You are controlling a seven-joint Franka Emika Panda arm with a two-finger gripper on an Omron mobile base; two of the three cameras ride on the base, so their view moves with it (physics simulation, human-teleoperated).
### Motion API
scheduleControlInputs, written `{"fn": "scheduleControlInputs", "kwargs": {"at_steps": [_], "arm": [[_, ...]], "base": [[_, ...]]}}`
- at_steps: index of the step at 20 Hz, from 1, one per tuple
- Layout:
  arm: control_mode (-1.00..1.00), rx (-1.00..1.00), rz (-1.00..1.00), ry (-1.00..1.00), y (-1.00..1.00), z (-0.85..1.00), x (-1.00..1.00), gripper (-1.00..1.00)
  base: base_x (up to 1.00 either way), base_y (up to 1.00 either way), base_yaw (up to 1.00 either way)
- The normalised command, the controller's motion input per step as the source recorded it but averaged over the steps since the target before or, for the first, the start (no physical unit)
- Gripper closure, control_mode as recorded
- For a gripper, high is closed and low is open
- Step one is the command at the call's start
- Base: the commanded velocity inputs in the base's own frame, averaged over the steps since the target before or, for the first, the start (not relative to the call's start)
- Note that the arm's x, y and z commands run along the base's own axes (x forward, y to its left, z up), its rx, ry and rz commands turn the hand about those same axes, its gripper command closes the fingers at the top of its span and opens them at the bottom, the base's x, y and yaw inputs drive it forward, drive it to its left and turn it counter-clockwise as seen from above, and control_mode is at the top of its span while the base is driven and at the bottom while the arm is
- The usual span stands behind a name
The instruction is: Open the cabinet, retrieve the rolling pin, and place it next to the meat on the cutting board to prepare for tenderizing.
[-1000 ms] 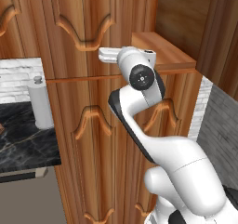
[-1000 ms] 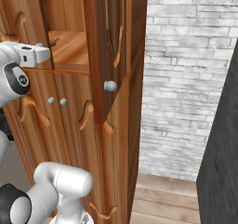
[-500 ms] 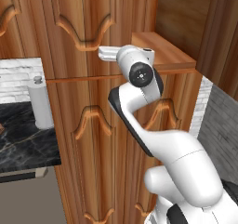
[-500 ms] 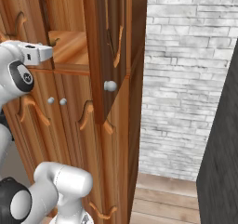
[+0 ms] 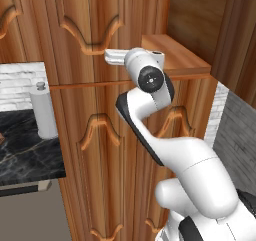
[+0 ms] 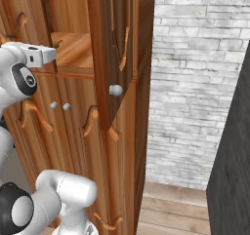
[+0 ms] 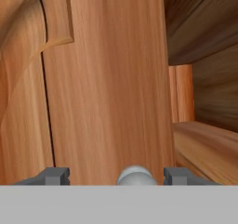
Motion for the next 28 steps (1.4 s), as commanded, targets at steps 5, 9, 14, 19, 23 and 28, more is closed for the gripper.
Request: {"fn": "scheduleControlInputs", "kwargs": {"at_steps": [5,9,14,19,23,28], "arm": [[-1.0,0.0,0.0,0.0,0.02,-0.05,0.1,1.0],[-1.0,0.0,0.0,0.0,0.03,-0.02,0.0,1.0],[-1.0,0.0,0.01,0.0,0.03,-0.04,0.08,1.0],[-1.0,0.05,0.08,0.0,-0.02,-0.13,0.24,1.0],[-1.0,0.02,0.05,0.0,0.0,-0.1,0.15,1.0],[-1.0,0.0,0.03,0.0,0.0,-0.02,0.04,1.0]], "base": [[0.0,0.0,0.0],[0.0,0.0,0.0],[0.0,0.0,0.0],[0.0,0.0,0.0],[0.0,0.0,0.0],[0.0,0.0,0.0]]}}
